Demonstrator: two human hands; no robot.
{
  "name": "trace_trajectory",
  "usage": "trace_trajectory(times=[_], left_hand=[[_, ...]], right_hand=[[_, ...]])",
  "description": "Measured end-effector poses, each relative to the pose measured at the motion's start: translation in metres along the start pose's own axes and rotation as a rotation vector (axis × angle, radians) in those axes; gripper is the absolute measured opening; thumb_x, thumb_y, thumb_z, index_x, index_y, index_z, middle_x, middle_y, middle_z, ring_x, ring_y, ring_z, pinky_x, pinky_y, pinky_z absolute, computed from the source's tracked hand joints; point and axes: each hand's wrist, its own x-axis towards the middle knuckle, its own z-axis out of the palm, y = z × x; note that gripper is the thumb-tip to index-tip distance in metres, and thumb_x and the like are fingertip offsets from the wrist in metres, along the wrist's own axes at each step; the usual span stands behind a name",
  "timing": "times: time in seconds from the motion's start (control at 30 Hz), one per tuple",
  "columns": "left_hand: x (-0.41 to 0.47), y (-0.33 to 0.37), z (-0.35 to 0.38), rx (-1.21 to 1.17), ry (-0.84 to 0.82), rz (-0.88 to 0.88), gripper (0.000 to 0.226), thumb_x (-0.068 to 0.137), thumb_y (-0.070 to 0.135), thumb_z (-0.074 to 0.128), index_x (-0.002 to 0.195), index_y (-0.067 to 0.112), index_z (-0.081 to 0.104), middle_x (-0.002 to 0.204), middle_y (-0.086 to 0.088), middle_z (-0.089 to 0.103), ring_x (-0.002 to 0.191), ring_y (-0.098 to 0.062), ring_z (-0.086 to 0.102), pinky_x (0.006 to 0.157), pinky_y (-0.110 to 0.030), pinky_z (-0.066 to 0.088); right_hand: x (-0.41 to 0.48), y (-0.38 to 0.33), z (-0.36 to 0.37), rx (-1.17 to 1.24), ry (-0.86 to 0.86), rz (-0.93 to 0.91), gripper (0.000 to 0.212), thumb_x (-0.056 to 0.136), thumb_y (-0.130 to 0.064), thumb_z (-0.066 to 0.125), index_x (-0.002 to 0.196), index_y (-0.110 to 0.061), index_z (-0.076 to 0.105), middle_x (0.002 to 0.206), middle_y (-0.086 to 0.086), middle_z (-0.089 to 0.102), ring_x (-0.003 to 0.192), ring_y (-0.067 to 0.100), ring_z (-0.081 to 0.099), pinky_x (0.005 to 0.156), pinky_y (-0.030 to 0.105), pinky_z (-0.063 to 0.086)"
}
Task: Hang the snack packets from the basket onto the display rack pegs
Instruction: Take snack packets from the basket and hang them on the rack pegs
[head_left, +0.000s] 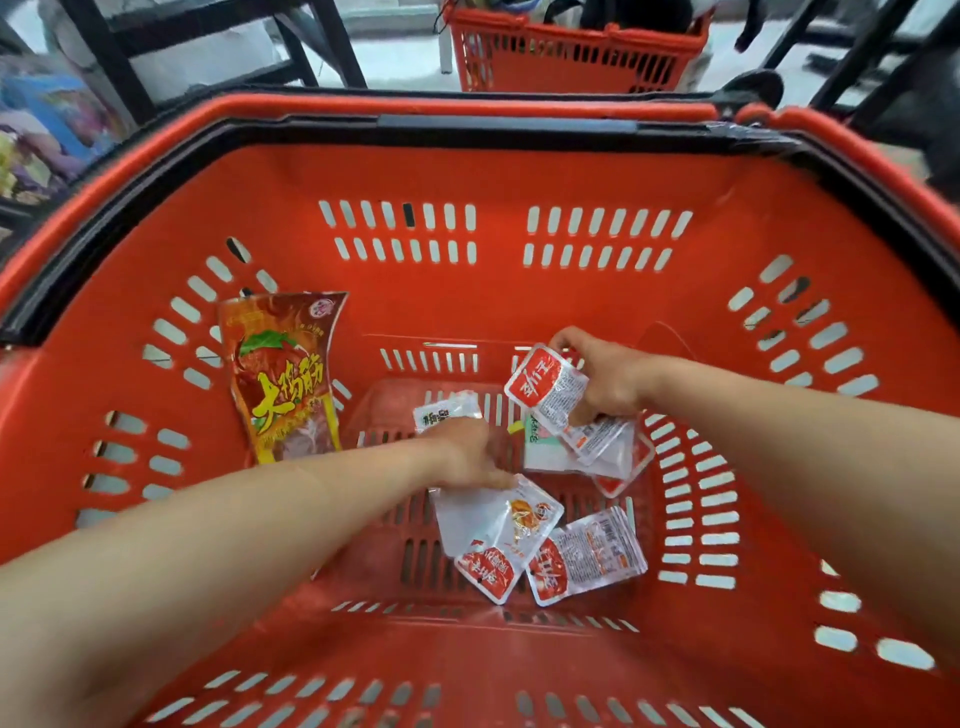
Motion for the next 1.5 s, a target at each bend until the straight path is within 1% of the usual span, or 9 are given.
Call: trace_trajectory(times=[0.1, 0.23, 0.4, 0.57, 0.73, 0.83, 0.97, 1.23, 1.5], left_hand=[[-0.006, 0.012, 0.041, 0.591, -0.120, 0.358, 0.077, 0.081, 0.042, 0.072, 0.146, 0.026, 0.033, 0.153, -0.008, 0.024, 0.138, -0.031, 0.023, 0.102, -0.050, 0.040], [0.004, 0.033, 0.067, 0.768, -0.184, 0.565, 0.083, 0.093, 0.012, 0.058, 0.152, 0.038, 0.006, 0.161, -0.010, -0.001, 0.146, -0.039, 0.004, 0.107, -0.067, 0.026], [0.011, 0.044, 0.063, 0.761, -0.071, 0.660, 0.088, 0.088, 0.000, 0.057, 0.151, 0.038, 0.009, 0.136, -0.014, 0.034, 0.116, -0.033, 0.038, 0.075, -0.041, 0.039], [0.005, 0.017, 0.026, 0.433, -0.042, 0.368, 0.059, 0.090, 0.003, 0.052, 0.142, 0.023, 0.033, 0.102, -0.008, 0.061, 0.089, -0.029, 0.059, 0.069, -0.034, 0.046], [-0.024, 0.000, -0.052, 0.121, 0.047, 0.035, 0.052, 0.085, 0.018, 0.070, 0.134, 0.025, 0.052, 0.131, 0.000, 0.058, 0.121, -0.023, 0.054, 0.094, -0.028, 0.044], [-0.054, 0.002, -0.104, -0.093, 0.132, -0.034, 0.026, 0.079, 0.014, 0.076, 0.102, 0.022, 0.066, 0.098, 0.004, 0.068, 0.088, -0.017, 0.064, 0.070, -0.023, 0.047], [-0.102, 0.004, -0.145, -0.299, 0.575, -0.059, 0.026, 0.068, 0.005, 0.080, 0.075, 0.023, 0.064, 0.069, 0.008, 0.064, 0.066, -0.014, 0.060, 0.059, -0.024, 0.048], [-0.182, 0.036, -0.165, -1.499, 0.782, 0.162, 0.028, 0.086, 0.009, 0.065, 0.110, 0.018, 0.053, 0.091, -0.003, 0.070, 0.073, -0.017, 0.067, 0.063, -0.037, 0.057], [-0.341, 0.115, -0.252, -1.878, 0.971, 0.099, 0.042, 0.080, 0.006, 0.066, 0.119, 0.018, 0.053, 0.100, -0.007, 0.071, 0.083, -0.017, 0.069, 0.073, -0.032, 0.059]], right_hand=[[-0.007, 0.009, -0.001, -0.060, 0.028, 0.058, 0.088, 0.072, 0.003, 0.079, 0.138, -0.029, 0.031, 0.121, 0.008, 0.057, 0.103, 0.025, 0.059, 0.080, 0.034, 0.053], [-0.008, 0.018, 0.006, -0.161, 0.037, 0.060, 0.091, 0.073, 0.002, 0.076, 0.145, -0.027, 0.027, 0.117, 0.006, 0.058, 0.101, 0.024, 0.058, 0.076, 0.030, 0.049], [-0.011, 0.032, 0.000, -0.218, 0.020, 0.089, 0.083, 0.079, 0.001, 0.070, 0.146, -0.025, 0.028, 0.115, 0.006, 0.058, 0.098, 0.024, 0.059, 0.072, 0.032, 0.052], [-0.012, 0.024, -0.005, -0.274, -0.059, 0.108, 0.077, 0.080, -0.004, 0.074, 0.145, -0.017, 0.036, 0.123, 0.006, 0.059, 0.100, 0.020, 0.059, 0.074, 0.028, 0.049], [-0.013, -0.009, -0.012, -0.387, -0.095, -0.002, 0.038, 0.079, -0.007, 0.074, 0.115, -0.012, 0.061, 0.108, 0.003, 0.067, 0.097, 0.020, 0.063, 0.077, 0.030, 0.051], [-0.016, -0.041, -0.018, -0.357, -0.122, -0.130, 0.028, 0.078, -0.008, 0.075, 0.102, -0.016, 0.063, 0.097, 0.000, 0.068, 0.091, 0.020, 0.066, 0.076, 0.031, 0.054], [-0.040, -0.095, -0.035, -0.066, -0.108, -0.364, 0.038, 0.078, -0.005, 0.075, 0.110, -0.017, 0.059, 0.103, -0.001, 0.069, 0.091, 0.016, 0.068, 0.079, 0.028, 0.057], [-0.108, -0.146, -0.064, 0.816, 0.079, -0.487, 0.034, 0.079, 0.012, 0.068, 0.107, -0.007, 0.067, 0.105, 0.014, 0.073, 0.092, 0.024, 0.070, 0.084, 0.035, 0.057], [-0.266, -0.278, -0.119, 1.143, 0.388, -0.365, 0.012, 0.089, -0.003, 0.064, 0.094, -0.010, 0.072, 0.089, 0.008, 0.077, 0.085, 0.026, 0.073, 0.081, 0.046, 0.059]])
